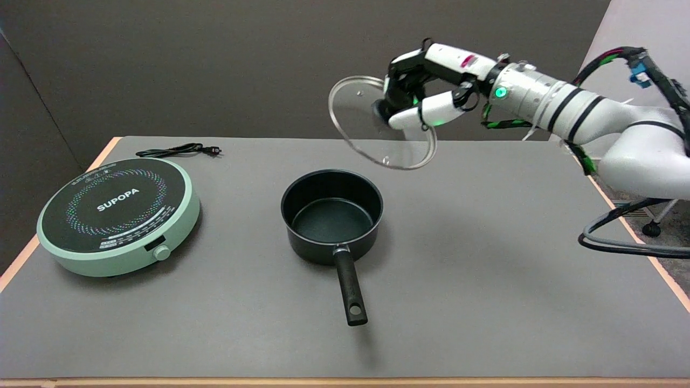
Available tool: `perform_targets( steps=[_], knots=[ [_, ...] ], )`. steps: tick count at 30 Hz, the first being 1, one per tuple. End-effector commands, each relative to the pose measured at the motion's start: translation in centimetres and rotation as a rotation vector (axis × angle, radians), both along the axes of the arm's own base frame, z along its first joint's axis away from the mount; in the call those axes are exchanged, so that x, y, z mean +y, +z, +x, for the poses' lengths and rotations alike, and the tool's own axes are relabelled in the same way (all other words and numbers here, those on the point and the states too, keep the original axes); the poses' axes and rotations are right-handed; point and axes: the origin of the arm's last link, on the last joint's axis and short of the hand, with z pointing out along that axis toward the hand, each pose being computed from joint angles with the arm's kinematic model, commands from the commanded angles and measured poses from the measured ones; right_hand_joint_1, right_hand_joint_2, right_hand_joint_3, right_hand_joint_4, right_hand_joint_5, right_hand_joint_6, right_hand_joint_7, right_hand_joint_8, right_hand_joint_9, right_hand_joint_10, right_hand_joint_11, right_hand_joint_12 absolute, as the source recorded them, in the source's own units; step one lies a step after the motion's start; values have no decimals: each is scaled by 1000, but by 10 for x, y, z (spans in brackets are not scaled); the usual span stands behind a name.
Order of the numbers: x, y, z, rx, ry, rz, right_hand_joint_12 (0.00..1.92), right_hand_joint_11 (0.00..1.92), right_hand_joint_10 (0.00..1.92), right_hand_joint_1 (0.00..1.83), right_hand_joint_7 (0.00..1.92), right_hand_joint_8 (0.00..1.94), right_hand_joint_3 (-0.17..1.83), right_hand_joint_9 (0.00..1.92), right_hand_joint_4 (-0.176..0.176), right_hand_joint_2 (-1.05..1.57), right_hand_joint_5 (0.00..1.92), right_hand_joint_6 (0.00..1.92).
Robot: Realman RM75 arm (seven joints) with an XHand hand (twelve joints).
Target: Place the pot lid onto the pot.
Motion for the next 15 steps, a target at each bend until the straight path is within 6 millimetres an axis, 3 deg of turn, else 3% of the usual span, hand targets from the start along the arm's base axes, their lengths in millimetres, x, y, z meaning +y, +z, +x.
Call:
perform_targets(
  steps=[1, 15],
  knots=[
    [-13, -78, -29, 151, -153, 227, 1355, 697, 1654, 1213, 1022, 1056, 284, 897, -52, 1024, 768, 1298],
    [-28, -90, -37, 283, -212, 250, 1405, 682, 1683, 1212, 1018, 1060, 287, 897, -46, 1023, 771, 1297]
  ],
)
